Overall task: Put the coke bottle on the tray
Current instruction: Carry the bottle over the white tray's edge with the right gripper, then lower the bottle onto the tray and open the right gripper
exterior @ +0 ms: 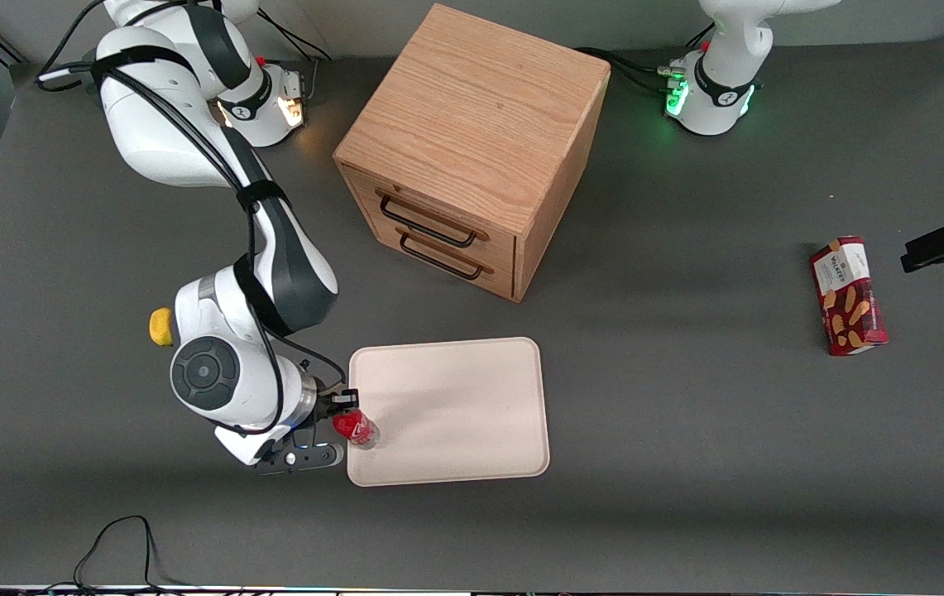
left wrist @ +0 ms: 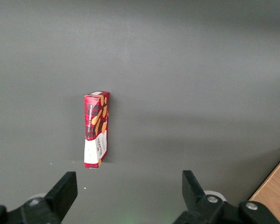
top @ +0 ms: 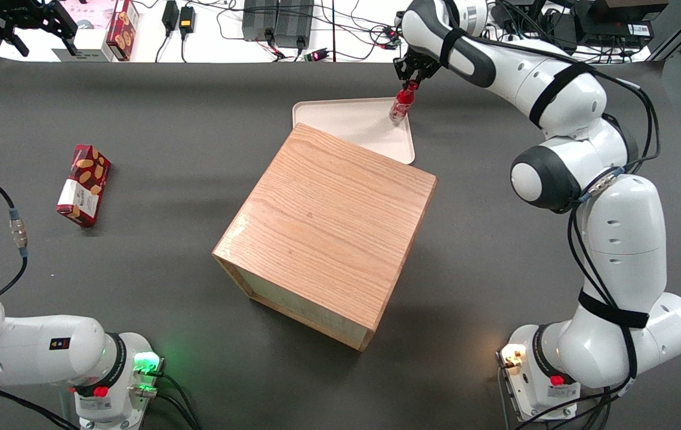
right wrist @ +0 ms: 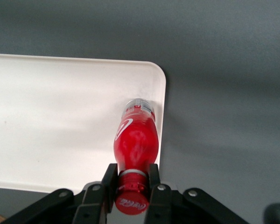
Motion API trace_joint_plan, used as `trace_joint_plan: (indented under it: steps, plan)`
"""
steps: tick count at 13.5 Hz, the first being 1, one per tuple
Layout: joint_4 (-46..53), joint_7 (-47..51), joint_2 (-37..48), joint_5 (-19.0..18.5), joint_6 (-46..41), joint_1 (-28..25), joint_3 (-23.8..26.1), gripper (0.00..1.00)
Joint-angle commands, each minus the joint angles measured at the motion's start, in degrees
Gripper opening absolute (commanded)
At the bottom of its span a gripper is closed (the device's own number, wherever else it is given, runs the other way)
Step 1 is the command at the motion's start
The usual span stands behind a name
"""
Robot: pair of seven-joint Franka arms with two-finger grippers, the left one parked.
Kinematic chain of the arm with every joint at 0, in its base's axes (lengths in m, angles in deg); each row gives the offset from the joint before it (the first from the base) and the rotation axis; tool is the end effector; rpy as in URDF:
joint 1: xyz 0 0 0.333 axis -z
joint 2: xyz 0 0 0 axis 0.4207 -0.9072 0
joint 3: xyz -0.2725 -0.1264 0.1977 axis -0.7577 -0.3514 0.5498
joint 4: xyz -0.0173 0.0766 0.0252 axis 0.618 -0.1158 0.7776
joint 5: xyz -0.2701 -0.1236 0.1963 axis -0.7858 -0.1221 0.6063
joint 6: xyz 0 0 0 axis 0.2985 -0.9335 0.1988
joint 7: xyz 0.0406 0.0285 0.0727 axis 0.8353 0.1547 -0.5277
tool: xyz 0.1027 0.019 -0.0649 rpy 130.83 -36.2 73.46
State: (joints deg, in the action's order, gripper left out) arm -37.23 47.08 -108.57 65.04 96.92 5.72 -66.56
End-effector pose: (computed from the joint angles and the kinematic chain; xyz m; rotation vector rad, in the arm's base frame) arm 0.7280 0.2727 0.3705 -3.0867 -0.1455 0.0317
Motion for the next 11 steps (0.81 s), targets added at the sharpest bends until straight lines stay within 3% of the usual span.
trace_joint_plan:
  steps: [1,10,11]
  plan:
    - [3.1,2.7,-2.2,-0.4,1.8,-0.3,0.6,0.00]
    - [2.9,2.7,-3.1,-0.5,2.6,-0.6,0.3,0.00]
    - [2.9,2.7,-3.1,-0.5,3.0,-0.6,0.3,0.18]
